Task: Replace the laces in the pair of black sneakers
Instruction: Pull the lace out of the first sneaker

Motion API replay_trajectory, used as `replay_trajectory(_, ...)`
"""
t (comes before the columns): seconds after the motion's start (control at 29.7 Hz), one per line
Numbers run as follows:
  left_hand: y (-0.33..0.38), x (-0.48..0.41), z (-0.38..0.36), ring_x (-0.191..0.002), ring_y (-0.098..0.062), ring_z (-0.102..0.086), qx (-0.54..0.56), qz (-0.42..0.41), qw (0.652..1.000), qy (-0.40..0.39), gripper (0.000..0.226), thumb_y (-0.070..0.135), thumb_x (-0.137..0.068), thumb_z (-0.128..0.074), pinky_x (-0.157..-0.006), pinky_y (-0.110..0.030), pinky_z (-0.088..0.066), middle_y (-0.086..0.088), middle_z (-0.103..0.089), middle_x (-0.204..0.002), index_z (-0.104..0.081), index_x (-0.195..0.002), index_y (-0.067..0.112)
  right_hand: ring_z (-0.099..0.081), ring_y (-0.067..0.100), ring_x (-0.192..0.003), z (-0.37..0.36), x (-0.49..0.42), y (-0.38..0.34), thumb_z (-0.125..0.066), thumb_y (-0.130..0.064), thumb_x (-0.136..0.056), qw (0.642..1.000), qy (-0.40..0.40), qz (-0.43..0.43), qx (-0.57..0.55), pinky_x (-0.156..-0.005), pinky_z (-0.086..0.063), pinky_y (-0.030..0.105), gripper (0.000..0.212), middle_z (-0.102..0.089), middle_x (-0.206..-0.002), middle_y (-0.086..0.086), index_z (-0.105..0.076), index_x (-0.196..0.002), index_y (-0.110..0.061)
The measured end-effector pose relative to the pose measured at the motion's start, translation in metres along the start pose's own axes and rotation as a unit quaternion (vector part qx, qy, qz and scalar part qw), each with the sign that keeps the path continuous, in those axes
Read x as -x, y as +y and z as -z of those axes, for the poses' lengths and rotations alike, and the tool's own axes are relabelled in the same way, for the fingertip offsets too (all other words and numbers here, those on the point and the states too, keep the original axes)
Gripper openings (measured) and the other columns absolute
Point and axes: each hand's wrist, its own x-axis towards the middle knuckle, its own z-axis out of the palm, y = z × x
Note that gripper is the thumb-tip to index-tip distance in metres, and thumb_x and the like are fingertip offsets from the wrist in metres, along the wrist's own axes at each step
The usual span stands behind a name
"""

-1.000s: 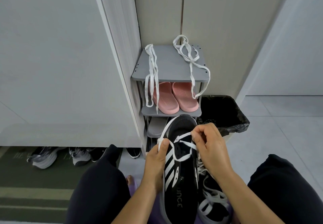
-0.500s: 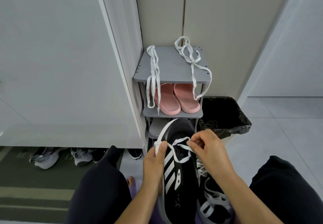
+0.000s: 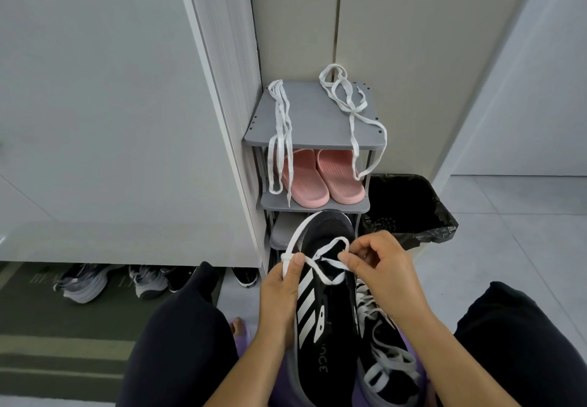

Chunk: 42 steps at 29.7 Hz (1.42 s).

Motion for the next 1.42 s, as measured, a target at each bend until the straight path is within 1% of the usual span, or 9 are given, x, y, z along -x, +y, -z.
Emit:
replay_trajectory(0.27, -0.008, -0.004, 0.000, -0.068, -0.021, -0.059, -0.040, -0.003, 0.999, -0.014, 0.057, 0.062, -0.067, -0.063, -0.071, -0.040, -0.052, -0.011, -0.063, -0.071, -0.059, -0.073, 0.005, -0.050, 0.006, -0.070, 0.012, -0.004, -0.009, -0.067, -0.005, -0.081, 0.994, 0.085, 0.057, -0.028, -0.064, -0.042, 0.008, 0.025, -0.056, -0.082, -0.004, -0.058, -0.072, -0.026)
replay_trajectory(0.51, -0.006, -0.003, 0.000, -0.076, -0.023, -0.066, -0.023, 0.015, 1.000, -0.006, 0.045, 0.042, -0.084, -0.057, -0.079, -0.042, -0.054, -0.018, -0.071, -0.084, -0.064, -0.087, -0.003, -0.050, 0.003, -0.064, 0.001, 0.004, 0.000, -0.071, -0.011, -0.080, 0.998, -0.021, -0.053, -0.025, -0.062, -0.045, 0.010, 0.015, -0.058, -0.078, -0.001, -0.060, -0.074, -0.019)
replay_trajectory(0.61, -0.004, -0.001, -0.001, -0.076, -0.022, -0.067, -0.018, 0.018, 1.000, -0.015, 0.046, 0.042, -0.084, -0.057, -0.078, -0.040, -0.054, -0.017, -0.071, -0.087, -0.065, -0.089, -0.002, -0.049, 0.008, -0.064, 0.002, 0.001, -0.002, -0.066, -0.010, -0.084, 0.999, 0.021, -0.029, -0.004, -0.060, -0.043, 0.009, 0.017, -0.057, -0.075, 0.000, -0.057, -0.072, -0.018)
replay_trajectory(0.74, -0.006, -0.003, 0.000, -0.078, -0.022, -0.068, -0.026, 0.023, 0.999, -0.023, 0.052, 0.054, -0.078, -0.056, -0.081, -0.042, -0.054, -0.012, -0.072, -0.084, -0.067, -0.085, 0.004, -0.057, 0.014, -0.068, 0.025, -0.015, -0.008, -0.062, -0.012, -0.087, 0.981, 0.133, -0.043, -0.133, -0.060, -0.045, 0.012, 0.013, -0.063, -0.075, 0.000, -0.058, -0.079, -0.021)
replay_trajectory(0.94, -0.007, -0.005, 0.002, -0.086, -0.033, -0.068, -0.037, 0.030, 0.999, -0.003, 0.073, 0.068, -0.062, -0.056, -0.085, -0.050, -0.053, -0.017, -0.071, -0.086, -0.066, -0.087, 0.000, -0.053, 0.003, -0.061, 0.005, -0.007, 0.003, -0.067, -0.007, -0.083, 0.986, -0.029, -0.107, -0.124, -0.060, -0.045, 0.009, 0.013, -0.057, -0.069, -0.003, -0.060, -0.085, -0.017)
replay_trajectory(1.08, -0.006, -0.006, 0.003, -0.083, -0.026, -0.070, -0.022, 0.048, 0.999, -0.005, 0.060, 0.061, -0.069, -0.054, -0.083, -0.041, -0.056, -0.010, -0.074, -0.085, -0.070, -0.089, 0.007, -0.051, 0.001, -0.054, 0.004, -0.010, 0.005, -0.064, -0.005, -0.084, 0.978, 0.032, -0.115, -0.172, -0.055, -0.044, 0.009, 0.013, -0.057, -0.059, -0.006, -0.062, -0.076, -0.015)
replay_trajectory(1.21, -0.006, -0.006, 0.004, -0.078, -0.023, -0.069, 0.013, 0.074, 0.997, -0.009, 0.048, 0.047, -0.087, -0.050, -0.060, -0.024, -0.056, -0.016, -0.072, -0.090, -0.069, -0.095, 0.003, -0.052, -0.002, -0.052, 0.030, -0.024, 0.007, -0.061, -0.006, -0.086, 0.939, 0.152, -0.114, -0.288, -0.056, -0.046, 0.009, 0.010, -0.061, -0.054, -0.012, -0.062, -0.080, -0.014)
replay_trajectory(1.35, -0.003, -0.004, 0.004, -0.078, -0.021, -0.069, 0.013, 0.059, 0.998, -0.012, 0.048, 0.046, -0.088, -0.048, -0.057, -0.020, -0.054, -0.015, -0.072, -0.090, -0.069, -0.095, 0.003, -0.056, 0.004, -0.062, 0.011, -0.012, 0.004, -0.066, -0.012, -0.082, 0.959, -0.027, -0.148, -0.242, -0.062, -0.048, 0.011, 0.002, -0.064, -0.066, -0.007, -0.065, -0.084, -0.013)
replay_trajectory(1.42, -0.003, -0.003, 0.004, -0.075, -0.018, -0.069, 0.013, 0.052, 0.998, -0.015, 0.048, 0.047, -0.088, -0.047, -0.056, -0.019, -0.053, -0.013, -0.073, -0.089, -0.069, -0.095, 0.005, -0.058, 0.008, -0.067, 0.001, -0.006, 0.005, -0.069, -0.007, -0.079, 0.964, -0.045, -0.151, -0.216, -0.067, -0.049, 0.015, 0.006, -0.063, -0.070, -0.002, -0.065, -0.083, -0.010)
